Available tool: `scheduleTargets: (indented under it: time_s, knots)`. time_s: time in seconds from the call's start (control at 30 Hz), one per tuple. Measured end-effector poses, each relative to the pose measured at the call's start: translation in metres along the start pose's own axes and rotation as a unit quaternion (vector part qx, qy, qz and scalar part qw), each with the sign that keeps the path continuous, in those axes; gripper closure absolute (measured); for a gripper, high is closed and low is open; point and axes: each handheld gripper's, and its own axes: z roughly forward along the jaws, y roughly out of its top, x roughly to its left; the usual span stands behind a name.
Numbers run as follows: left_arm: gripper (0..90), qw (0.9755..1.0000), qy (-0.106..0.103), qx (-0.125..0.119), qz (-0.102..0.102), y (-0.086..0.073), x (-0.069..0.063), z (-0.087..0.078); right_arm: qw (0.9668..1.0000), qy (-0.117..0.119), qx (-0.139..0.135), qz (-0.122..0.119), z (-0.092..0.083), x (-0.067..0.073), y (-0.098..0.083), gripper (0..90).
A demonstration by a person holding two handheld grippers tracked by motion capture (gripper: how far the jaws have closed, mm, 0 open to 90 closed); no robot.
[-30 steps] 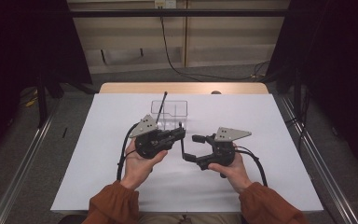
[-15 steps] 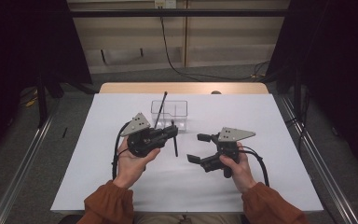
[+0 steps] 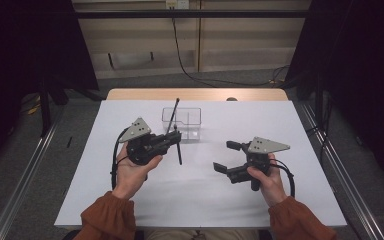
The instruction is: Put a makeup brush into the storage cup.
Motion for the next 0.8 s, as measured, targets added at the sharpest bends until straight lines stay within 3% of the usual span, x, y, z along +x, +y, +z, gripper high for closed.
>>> scheduleTargets:
  time_s: [0.23,0.4,0.6,0.8]
  knots:
    - [84.1,0.9999,0.013,-0.006,0.0,0.003,0.007,-0.009,0.9999,-0.015,-0.001,0.002,-0.018,-0.007,0.0,6.1]
    - [84.1,0.9998,0.019,-0.008,-0.001,0.004,0.012,-0.013,0.999,-0.044,0.008,0.001,-0.03,-0.012,-0.007,6.2]
    - [84.1,0.9995,0.027,-0.014,-0.002,0.006,0.015,-0.018,0.9966,-0.082,-0.004,0.005,-0.049,-0.017,-0.013,4.9]
    - [84.1,0.9993,0.034,-0.015,-0.002,0.009,0.02,-0.023,0.9946,-0.103,-0.009,0.004,-0.067,-0.02,-0.021,3.2]
